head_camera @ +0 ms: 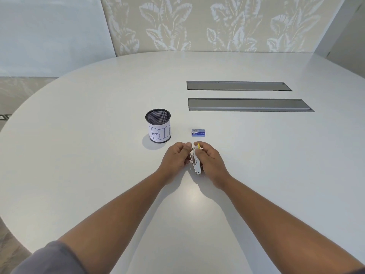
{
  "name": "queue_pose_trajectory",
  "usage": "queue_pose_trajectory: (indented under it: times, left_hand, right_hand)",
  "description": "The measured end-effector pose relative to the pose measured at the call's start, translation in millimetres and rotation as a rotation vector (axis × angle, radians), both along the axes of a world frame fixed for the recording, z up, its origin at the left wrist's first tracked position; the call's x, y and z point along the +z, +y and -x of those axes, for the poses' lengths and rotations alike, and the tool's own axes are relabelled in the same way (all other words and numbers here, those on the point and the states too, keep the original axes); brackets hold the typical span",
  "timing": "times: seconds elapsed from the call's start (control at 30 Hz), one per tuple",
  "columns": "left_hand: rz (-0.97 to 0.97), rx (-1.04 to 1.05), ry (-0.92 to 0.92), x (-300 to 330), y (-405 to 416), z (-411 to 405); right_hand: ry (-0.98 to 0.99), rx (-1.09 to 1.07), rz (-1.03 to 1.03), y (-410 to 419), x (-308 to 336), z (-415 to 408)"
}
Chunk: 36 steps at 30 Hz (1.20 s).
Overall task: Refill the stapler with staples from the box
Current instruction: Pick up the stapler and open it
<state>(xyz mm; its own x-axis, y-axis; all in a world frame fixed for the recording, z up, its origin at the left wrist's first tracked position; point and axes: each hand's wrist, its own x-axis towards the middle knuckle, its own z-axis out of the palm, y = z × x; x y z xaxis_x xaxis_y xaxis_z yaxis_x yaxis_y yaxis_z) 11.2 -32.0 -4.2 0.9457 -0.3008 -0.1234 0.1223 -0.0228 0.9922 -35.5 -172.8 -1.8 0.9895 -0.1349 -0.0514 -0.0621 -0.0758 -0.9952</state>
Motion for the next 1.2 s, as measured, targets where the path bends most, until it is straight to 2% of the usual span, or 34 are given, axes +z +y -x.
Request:
queue_pose_trajectory:
  times: [0.1,0.27,0.47,0.5,0.67,0.83,1.0,1.2]
  left_hand:
    - [0.039,0.011,0.021,1,1,-2]
    - [0.133,0.020,0.058,0,5,-5]
    - [0.261,-0.019,0.116,-2,10,-5]
    - [0.285,-0.019,0.133,-3,11,-5]
    - [0.378,0.030,0.207,-4,13,-7]
    - [0.321,0.043,0.113,-6,16,-3]
    - [0.230,0.074,0.044,-7,13,1]
    - [-0.075,0.170,-0.157,-9,8,12]
  right_hand:
    - [0.041,0.054,-0.078,-2,4,1]
    - [0.090,0.132,-0.003,-3,9,0]
    - [0.014,0.199,0.015,5,3,1]
    - [-0.013,0.199,0.062,5,0,1]
    - [-0.195,0.063,0.546,2,-8,1]
    - [-0.238,-0.001,0.729,1,-16,-1]
    - [-0.269,0.048,0.867,-3,-15,-8]
    - [-0.286,0.042,0.874,-4,-17,-12]
